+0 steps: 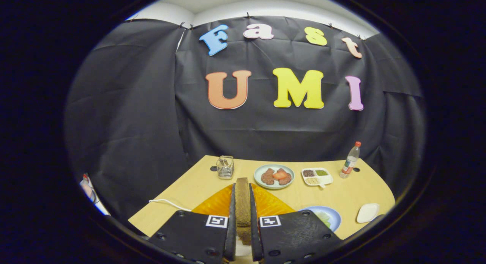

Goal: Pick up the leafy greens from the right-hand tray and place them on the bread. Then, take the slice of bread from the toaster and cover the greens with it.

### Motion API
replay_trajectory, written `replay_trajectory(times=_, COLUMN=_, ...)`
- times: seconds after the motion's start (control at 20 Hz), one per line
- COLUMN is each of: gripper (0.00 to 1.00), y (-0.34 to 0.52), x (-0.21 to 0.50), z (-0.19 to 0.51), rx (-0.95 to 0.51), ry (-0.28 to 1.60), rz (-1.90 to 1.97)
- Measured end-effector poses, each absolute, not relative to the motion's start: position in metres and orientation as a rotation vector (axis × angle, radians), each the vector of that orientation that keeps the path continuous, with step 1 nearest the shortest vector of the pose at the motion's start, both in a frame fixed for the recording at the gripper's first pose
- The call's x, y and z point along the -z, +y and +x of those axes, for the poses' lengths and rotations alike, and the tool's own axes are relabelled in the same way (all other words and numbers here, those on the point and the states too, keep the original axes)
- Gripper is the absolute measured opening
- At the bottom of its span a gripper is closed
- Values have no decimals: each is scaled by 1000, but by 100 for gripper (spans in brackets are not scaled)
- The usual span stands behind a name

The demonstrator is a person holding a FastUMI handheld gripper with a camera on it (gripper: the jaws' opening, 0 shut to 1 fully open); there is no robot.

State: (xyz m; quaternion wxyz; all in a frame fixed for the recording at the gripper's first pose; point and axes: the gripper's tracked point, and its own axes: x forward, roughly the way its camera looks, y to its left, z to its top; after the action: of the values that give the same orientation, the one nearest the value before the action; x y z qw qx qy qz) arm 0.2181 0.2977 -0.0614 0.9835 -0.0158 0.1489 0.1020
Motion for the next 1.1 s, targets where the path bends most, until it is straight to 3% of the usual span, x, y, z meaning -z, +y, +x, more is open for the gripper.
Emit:
replay_trajectory(times=0.35, gripper=16, y=242, x=80, z=233, rx=-123, ry=318, rz=-22)
replay_trajectory(times=0.7, gripper=16, y=180, x=153, z=270, rx=-15, ry=436, rz=36)
replay_trajectory(times=1.1, gripper=16, y=139, x=218, z=294, rx=6, ry=515, rz=117)
